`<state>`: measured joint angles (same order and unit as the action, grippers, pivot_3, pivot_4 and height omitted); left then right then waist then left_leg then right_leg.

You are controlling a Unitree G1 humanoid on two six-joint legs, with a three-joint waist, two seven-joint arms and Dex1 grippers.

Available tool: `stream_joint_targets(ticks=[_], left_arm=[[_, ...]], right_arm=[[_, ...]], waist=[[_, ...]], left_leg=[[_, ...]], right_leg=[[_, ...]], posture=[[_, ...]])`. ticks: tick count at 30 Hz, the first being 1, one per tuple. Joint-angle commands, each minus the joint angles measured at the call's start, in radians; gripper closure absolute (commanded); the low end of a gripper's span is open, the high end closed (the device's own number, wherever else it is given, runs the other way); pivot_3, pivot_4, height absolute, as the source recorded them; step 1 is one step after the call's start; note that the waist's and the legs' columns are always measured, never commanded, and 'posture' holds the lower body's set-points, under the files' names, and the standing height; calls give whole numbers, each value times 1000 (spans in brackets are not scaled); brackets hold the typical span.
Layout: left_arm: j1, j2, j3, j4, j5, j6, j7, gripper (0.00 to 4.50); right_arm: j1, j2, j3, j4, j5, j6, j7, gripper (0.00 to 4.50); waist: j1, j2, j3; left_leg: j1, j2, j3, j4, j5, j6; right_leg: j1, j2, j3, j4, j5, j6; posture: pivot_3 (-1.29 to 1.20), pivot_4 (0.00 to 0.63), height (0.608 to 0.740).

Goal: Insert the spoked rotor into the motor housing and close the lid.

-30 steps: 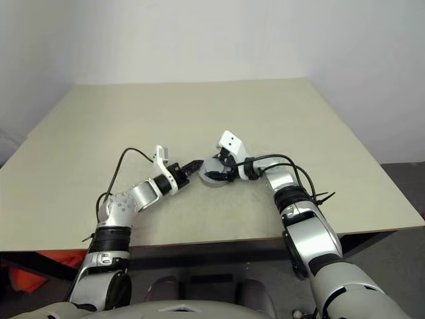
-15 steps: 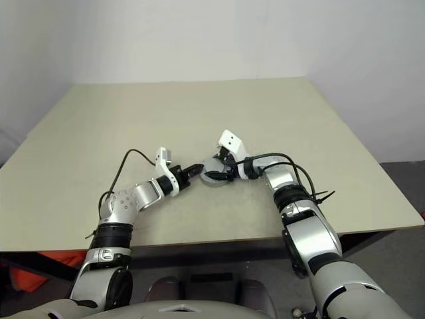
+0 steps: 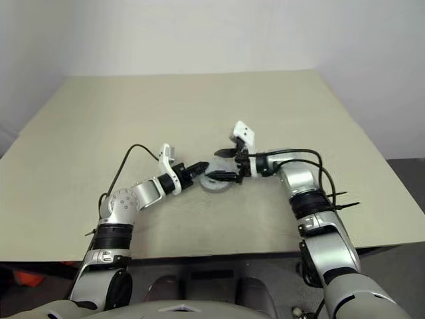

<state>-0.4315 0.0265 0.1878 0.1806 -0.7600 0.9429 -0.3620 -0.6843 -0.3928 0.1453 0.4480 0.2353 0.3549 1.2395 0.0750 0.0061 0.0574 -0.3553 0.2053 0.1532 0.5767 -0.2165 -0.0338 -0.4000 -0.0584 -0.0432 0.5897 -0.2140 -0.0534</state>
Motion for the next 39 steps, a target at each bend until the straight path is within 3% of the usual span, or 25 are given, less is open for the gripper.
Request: stream_joint_targets(ticks=[1, 13, 21, 31, 39], left_arm=[[11, 4, -20, 14, 24, 12, 8, 4500], [14, -2, -32, 3, 40, 13, -7, 4500], [19, -5, -22, 1, 45, 3, 4, 4500], [17, 8, -4, 10, 53, -11, 12, 4500], [12, 10, 0, 16, 59, -26, 14, 4500]], right_arm=[[-16, -9, -39, -28, 36, 43, -19, 37], [-87, -84, -76, 141, 70, 463, -80, 37], [-100, -80, -58, 243, 44, 509, -91, 37], [14, -51, -2, 16, 137, 745, -52, 37], [-9, 63, -62, 34, 178, 823, -174, 37]], waist=[[0, 0, 0], [21, 0, 0], [27, 1, 0], [26, 1, -1], [18, 1, -1]], left_leg=[[-1, 0, 0, 0, 0, 0], [9, 0, -1, 1, -1, -6], [7, 0, -1, 2, 2, -6], [9, 1, -1, 3, 3, -7], [14, 1, -1, 3, 5, -15]], right_leg=[[0, 0, 0, 0, 0, 0], [12, -1, 0, 2, 0, 0], [11, 0, 0, 3, 0, 0], [11, 0, 0, 8, 0, -1], [11, 0, 1, 15, -1, -1]], posture=[[0, 0, 740], [0, 0, 740], [0, 0, 740], [0, 0, 740], [0, 0, 740]])
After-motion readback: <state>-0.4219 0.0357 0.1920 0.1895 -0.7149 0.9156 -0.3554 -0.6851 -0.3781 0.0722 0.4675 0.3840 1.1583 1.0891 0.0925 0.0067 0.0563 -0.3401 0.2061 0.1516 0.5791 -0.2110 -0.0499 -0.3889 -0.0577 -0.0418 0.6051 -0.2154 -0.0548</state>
